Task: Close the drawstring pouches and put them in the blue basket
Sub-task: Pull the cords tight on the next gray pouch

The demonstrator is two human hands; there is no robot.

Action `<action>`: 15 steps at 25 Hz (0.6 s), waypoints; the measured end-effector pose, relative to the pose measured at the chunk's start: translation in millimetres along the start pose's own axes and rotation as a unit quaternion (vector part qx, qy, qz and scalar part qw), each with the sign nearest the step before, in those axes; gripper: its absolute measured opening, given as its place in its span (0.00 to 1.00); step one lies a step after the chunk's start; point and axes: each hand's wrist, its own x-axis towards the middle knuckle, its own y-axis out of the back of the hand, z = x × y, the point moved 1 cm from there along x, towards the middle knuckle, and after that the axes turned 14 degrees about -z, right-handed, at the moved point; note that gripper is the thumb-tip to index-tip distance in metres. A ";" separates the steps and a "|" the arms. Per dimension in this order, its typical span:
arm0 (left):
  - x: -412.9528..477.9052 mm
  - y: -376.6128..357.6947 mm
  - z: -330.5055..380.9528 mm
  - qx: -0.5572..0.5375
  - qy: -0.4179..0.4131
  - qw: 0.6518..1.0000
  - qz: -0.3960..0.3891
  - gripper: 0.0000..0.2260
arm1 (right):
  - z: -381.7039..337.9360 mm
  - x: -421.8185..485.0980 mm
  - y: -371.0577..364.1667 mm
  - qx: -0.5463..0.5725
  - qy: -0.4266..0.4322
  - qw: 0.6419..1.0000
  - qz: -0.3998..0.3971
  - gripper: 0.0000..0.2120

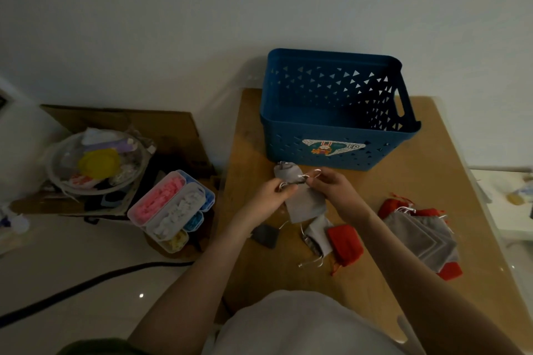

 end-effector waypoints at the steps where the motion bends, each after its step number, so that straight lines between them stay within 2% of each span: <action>1: 0.7 2.0 -1.6 0.037 0.007 0.999 0.020 0.08 | -0.1 -0.8 2.7 -0.015 -0.014 1.000 -0.008 0.04; 3: 2.2 4.4 -4.8 0.098 0.022 0.993 0.056 0.12 | 1.0 -2.4 6.0 -0.044 -0.040 0.997 -0.051 0.06; 6: 2.4 4.7 -6.2 0.080 0.038 0.994 0.070 0.14 | -0.5 -2.9 7.1 -0.051 -0.035 0.993 -0.100 0.09; 9: -1.9 6.0 -7.5 -0.038 0.033 0.996 0.075 0.14 | -3.4 -3.5 7.4 -0.018 -0.040 0.993 -0.112 0.08; 12: -6.7 4.3 -8.8 -0.149 0.019 0.984 0.094 0.14 | -3.4 -2.5 2.9 -0.013 -0.053 0.991 -0.124 0.06; 15: -6.4 5.6 -12.2 -0.229 0.037 0.965 0.125 0.09 | 0.8 1.9 0.5 0.015 -0.030 0.997 -0.075 0.08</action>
